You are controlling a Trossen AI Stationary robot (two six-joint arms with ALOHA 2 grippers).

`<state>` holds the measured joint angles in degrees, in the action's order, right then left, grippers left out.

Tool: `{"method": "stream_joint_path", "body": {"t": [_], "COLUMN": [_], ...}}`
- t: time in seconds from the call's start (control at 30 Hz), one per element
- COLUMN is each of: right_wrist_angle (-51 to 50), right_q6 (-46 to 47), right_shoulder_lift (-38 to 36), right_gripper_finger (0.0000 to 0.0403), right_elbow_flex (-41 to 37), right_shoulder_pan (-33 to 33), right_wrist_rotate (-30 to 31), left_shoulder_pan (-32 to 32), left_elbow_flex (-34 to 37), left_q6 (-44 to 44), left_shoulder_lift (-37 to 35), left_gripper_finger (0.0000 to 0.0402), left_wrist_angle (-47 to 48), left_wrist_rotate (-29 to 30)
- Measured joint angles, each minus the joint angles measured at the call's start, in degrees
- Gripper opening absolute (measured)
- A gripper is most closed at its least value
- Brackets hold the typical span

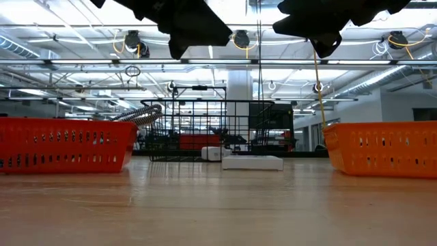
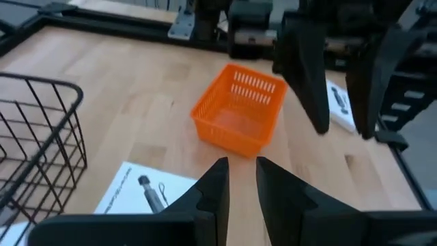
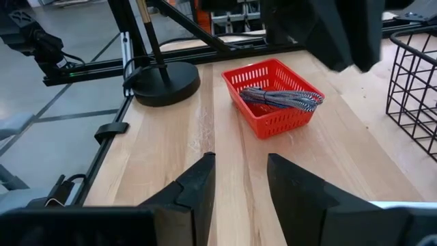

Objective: Pick and place items into bin
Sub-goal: Put the top card reader box into the orange basket

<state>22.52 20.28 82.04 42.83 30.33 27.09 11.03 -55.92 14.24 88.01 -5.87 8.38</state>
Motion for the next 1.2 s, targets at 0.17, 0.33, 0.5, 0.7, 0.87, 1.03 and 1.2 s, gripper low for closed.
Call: {"method": "stream_joint_path", "body": {"t": [0.17,0.33,0.5,0.7,0.87,1.03,1.2], "right_wrist_angle": [0.0,-0.02,-0.04,-0.04,-0.03,0.82,1.53], "right_q6": [0.0,-0.09,-0.14,-0.14,0.3,0.67,0.44], "right_shoulder_lift": [0.0,0.0,0.0,0.0,0.14,1.53,2.96], "right_gripper_finger": [0.0125,0.0125,0.0125,0.0125,0.0125,0.0125,0.0125], "right_elbow_flex": [0.0,0.0,0.0,0.0,0.0,0.0,0.0], "right_shoulder_pan": [0.0,0.0,0.0,0.0,0.0,-0.19,-1.19], "right_wrist_rotate": [0.04,0.09,0.11,0.11,0.07,0.1,0.11], "left_shoulder_pan": [0.79,1.29,1.31,1.27,1.27,1.27,1.27], "left_elbow_flex": [0.02,0.02,0.02,0.02,0.02,0.09,0.09], "left_q6": [0.19,0.91,0.96,1.05,1.39,1.26,0.81], "left_shoulder_lift": [0.0,0.0,0.0,0.0,0.3,0.52,0.5], "left_gripper_finger": [0.0076,0.0076,0.0076,0.0076,0.0076,0.0076,0.0076], "left_wrist_angle": [1.29,1.26,1.23,1.25,1.16,1.31,1.4], "left_wrist_rotate": [0.0,0.03,0.15,0.18,0.17,0.16,0.98]}}
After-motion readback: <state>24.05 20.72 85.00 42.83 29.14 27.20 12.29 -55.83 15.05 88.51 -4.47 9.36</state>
